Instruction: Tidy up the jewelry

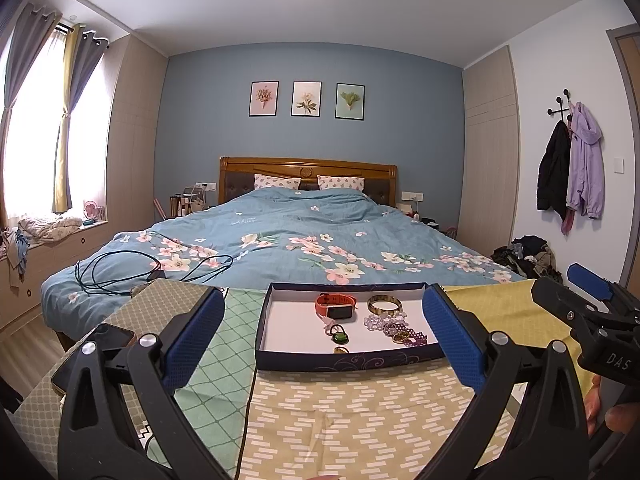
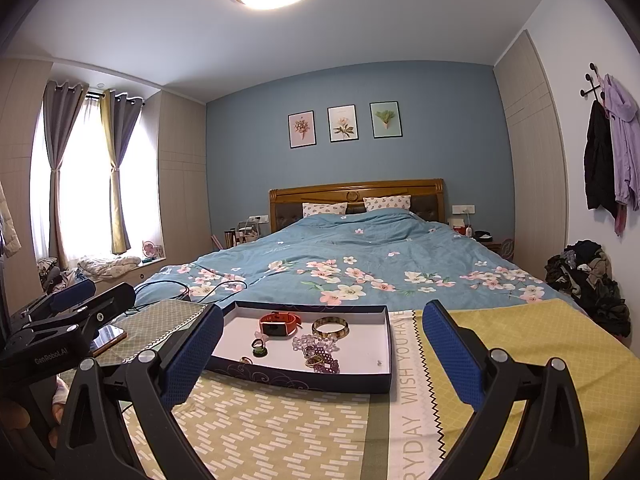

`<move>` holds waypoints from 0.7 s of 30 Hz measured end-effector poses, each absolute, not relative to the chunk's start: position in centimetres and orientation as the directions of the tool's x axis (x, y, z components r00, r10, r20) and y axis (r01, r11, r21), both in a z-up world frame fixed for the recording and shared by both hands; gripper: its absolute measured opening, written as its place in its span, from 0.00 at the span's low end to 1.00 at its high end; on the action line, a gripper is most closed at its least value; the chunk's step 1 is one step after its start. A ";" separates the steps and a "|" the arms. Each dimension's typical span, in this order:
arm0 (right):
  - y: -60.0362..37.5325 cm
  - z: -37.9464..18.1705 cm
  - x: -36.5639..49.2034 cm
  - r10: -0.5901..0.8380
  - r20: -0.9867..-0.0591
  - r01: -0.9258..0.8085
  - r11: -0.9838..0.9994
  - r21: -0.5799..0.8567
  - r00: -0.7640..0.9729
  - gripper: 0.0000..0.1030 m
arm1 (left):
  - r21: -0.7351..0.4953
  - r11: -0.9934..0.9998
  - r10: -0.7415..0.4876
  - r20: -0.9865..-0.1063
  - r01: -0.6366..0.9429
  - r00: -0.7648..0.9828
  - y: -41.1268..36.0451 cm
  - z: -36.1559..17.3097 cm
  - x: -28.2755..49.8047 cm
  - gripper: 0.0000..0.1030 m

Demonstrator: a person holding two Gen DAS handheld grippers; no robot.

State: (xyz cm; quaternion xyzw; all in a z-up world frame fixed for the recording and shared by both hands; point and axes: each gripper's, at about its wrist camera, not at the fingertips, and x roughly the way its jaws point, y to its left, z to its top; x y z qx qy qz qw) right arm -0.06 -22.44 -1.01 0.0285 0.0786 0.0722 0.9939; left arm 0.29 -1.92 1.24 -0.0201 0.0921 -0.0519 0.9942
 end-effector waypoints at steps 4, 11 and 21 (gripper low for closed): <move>-22.5 -1.0 -0.1 0.146 -0.152 -0.136 0.988 0.069 0.978 0.94 | -0.049 0.994 -0.107 -0.180 0.100 0.978 -2.0 1.2 0.3 0.95; -22.4 -1.0 0.0 0.147 -0.152 -0.137 0.988 0.073 0.977 0.94 | -0.050 0.994 -0.107 -0.179 0.099 0.978 -2.0 1.2 0.3 0.95; -22.4 -1.0 0.0 0.148 -0.154 -0.138 0.988 0.074 0.977 0.94 | -0.049 0.994 -0.106 -0.178 0.099 0.978 -2.0 1.2 0.1 0.95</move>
